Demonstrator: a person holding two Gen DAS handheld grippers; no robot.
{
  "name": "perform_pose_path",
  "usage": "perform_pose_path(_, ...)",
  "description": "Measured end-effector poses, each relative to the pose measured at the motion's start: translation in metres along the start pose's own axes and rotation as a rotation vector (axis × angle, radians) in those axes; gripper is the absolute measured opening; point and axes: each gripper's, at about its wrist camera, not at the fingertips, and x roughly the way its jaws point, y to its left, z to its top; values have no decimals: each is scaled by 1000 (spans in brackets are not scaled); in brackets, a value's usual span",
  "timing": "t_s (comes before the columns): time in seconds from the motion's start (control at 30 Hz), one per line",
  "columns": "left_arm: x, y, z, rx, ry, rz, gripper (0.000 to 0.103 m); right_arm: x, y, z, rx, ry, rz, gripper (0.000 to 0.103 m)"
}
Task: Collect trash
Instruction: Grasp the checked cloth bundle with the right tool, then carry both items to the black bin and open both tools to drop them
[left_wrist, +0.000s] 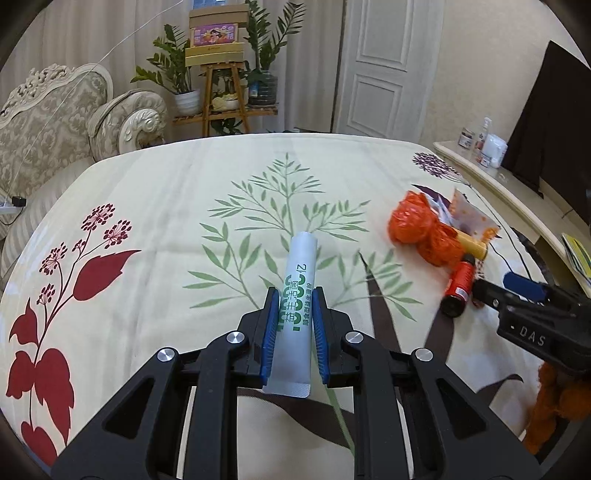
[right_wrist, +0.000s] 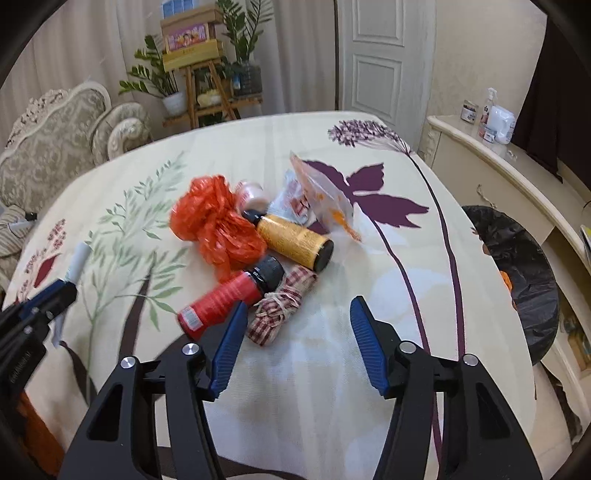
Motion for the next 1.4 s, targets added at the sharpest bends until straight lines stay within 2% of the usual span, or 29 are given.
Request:
perform_pose_path(0.1, 4, 3, 2, -3, 4, 5, 18, 0, -8, -2, 5, 13, -25, 50)
perform_pose_path(0.27, 10, 4, 4, -13, 12, 1, 18, 0, -12, 3, 4, 7, -14, 49)
perform_pose_path(0.37, 12, 2, 5, -12, 15, -2, 18, 4, -8, 6, -14, 10, -4, 44)
perform_pose_path(0.43, 13, 1, 5, -12, 16, -2, 18, 7, -5, 8, -22, 20, 8, 29)
perform_pose_path(0.53, 14, 1, 5, -15, 18, -2, 18, 9, -5, 8, -20, 28, 36, 19)
perform_pose_path(0.73, 14, -4, 5, -9, 16, -7, 18, -1, -12, 2, -20, 3, 32, 19)
perform_pose_path(0.93, 7, -24, 5, 5, -2, -29, 18, -16, -30, 1, 4, -39, 8, 19)
perform_pose_path(1.1, -2, -51, 12, 24, -39, -67, 18, -28, -57, 2, 46, -76, -23, 19)
perform_pose_path(1.4, -9, -129, 28, 111, -80, -168, 18, -45, -120, 8, 138, -131, -98, 19)
